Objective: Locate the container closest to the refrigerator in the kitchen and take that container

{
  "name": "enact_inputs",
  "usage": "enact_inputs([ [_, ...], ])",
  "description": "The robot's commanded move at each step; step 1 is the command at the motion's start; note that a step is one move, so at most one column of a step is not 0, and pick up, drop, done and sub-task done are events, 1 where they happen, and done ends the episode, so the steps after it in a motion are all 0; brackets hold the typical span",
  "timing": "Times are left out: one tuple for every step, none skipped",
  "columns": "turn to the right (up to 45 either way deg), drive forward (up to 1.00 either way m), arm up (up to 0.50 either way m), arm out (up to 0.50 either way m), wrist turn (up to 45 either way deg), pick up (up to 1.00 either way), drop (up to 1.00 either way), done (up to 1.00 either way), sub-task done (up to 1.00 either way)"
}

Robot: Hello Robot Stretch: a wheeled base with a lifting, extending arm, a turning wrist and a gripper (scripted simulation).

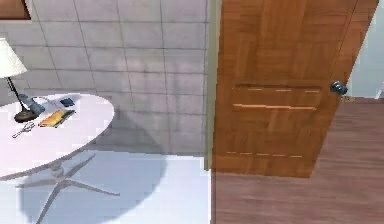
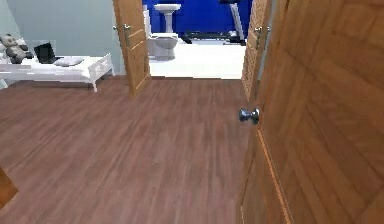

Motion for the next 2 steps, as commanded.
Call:
enact_inputs([
  [0.0, 0.15, 0.00, 0.00, 0.0, 0.00, 0.00, 0.00, 0.00],
  [-36.0, 0.00, 0.00, 0.00, 0.0, 0.00, 0.00, 0.00, 0.00],
])
